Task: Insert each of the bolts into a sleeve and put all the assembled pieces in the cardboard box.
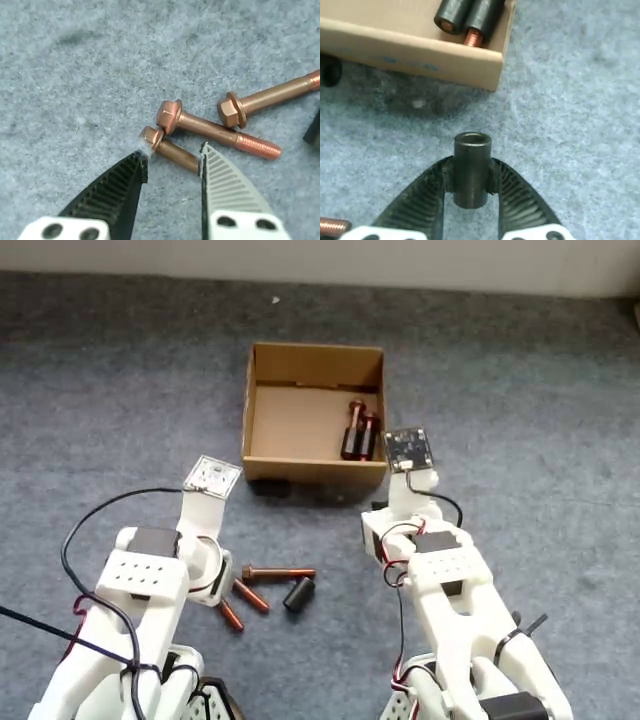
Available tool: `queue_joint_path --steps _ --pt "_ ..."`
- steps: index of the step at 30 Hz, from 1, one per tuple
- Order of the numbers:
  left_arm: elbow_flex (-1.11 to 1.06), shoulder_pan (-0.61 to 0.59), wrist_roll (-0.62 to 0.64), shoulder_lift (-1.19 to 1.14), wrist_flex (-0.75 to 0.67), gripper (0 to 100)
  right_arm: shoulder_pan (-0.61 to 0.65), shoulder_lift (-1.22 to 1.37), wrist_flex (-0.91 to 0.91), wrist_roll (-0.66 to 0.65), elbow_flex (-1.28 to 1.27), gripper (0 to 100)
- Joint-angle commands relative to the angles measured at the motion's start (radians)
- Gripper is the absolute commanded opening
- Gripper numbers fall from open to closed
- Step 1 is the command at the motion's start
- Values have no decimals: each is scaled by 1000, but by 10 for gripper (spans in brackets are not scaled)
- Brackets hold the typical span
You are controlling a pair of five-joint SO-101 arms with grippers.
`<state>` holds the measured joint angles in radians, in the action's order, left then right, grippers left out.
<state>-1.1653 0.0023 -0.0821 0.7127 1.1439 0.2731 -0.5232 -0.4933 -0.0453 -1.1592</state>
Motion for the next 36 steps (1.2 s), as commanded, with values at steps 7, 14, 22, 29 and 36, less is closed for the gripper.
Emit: queue_joint_path --steps 7,14,22,29,36 --pt "-30 -19 -9 -21 -60 192 -8 -38 18 3 12 5" --pt "139 -13 -5 -325 -54 192 -8 -38 18 3 12 5" --pt "240 -13 37 -469 -38 192 -8 -38 18 3 12 5" --pt "242 19 38 -467 -60 146 -8 -38 18 3 12 5" --pt "245 97 38 -467 -106 13 -8 -38 18 3 12 5"
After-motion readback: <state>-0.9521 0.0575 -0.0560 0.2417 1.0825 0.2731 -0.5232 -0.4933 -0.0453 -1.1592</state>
